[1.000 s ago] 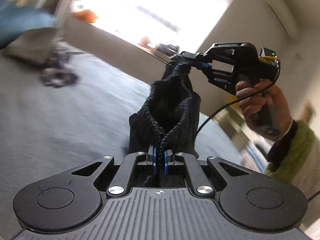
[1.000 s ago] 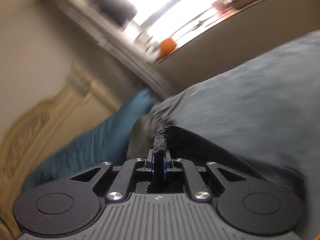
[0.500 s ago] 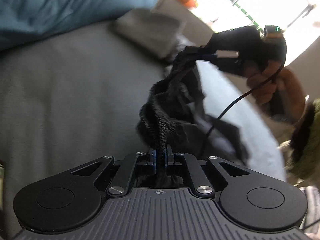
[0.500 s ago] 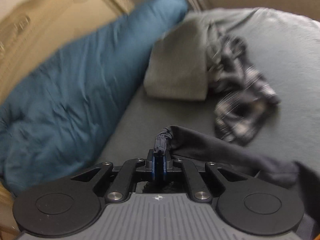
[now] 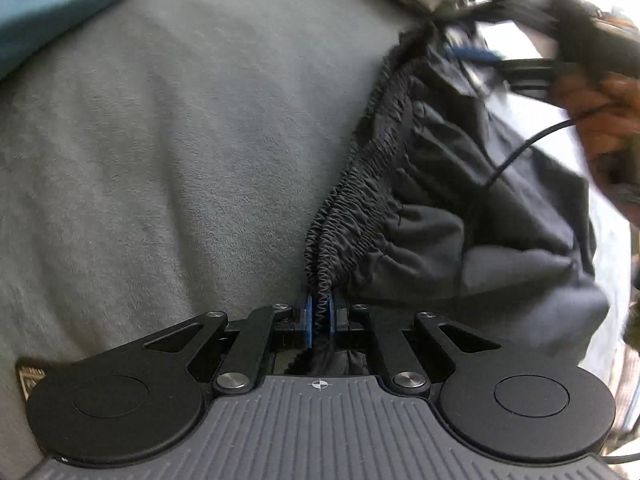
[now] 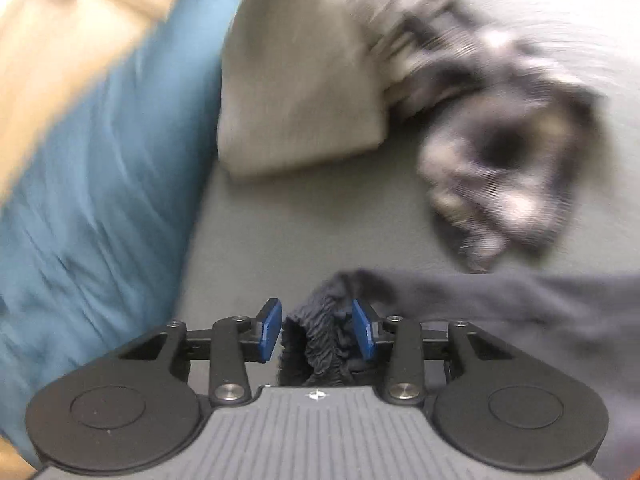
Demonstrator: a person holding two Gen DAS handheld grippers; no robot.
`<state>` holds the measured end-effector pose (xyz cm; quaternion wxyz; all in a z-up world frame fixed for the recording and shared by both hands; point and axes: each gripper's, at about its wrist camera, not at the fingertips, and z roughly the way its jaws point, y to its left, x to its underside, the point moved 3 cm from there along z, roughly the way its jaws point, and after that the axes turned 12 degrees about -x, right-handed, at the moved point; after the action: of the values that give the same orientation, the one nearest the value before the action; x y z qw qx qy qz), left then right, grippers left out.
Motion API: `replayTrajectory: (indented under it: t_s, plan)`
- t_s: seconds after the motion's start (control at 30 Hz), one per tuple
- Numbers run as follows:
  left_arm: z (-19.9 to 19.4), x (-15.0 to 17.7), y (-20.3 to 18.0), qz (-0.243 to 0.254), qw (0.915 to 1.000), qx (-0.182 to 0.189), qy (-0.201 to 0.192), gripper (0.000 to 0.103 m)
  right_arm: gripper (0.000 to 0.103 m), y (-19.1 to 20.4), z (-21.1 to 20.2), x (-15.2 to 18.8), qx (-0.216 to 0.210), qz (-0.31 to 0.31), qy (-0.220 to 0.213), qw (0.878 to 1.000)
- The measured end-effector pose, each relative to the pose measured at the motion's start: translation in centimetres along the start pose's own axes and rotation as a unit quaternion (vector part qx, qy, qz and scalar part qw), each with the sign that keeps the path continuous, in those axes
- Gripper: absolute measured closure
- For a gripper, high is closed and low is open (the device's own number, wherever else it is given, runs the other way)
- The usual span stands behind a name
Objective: Fold clothes
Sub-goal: 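Lift the waistband with both tools and lay the trousers flat on the bed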
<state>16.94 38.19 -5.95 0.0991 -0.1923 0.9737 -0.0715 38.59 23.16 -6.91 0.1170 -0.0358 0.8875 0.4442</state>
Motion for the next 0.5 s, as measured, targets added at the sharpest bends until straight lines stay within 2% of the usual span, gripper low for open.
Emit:
replayTrajectory:
  t_s: [0.1, 0.23, 0.33, 0.4, 0.5]
  plan:
    - [0.7, -0.5, 0.2, 0.022, 0.9995, -0.004, 0.023, 0.097, 0.058, -1.4, -9.2, 0.6, -0.014, 0.048, -0.098, 0.994]
    - [1.1, -1.2, -0.1, 0.049, 0.9977, -0.005, 0.046, 0.097, 0.058, -3.3, -22.5, 4.6, 0.057, 0.091, -0.207, 0.972]
    - [1.2, -1.5, -0.6, 0.066, 0.9967, -0.011, 0.045, 0.097, 0.057, -4.7, -30.3, 8.5, 0.101, 0.145, -0.273, 0.946]
    - [1.1, -1.5, -0.9, 0.067, 0.9966, -0.017, 0.044, 0.097, 0.057, -5.1, -33.6, 10.8, 0.112, 0.164, -0.301, 0.933]
    - [2.1, -2.2, -1.8, 0.075, 0.9961, -0.028, 0.038, 0.097, 0.057, -5.8, -36.2, 14.0, 0.137, 0.168, -0.306, 0.927]
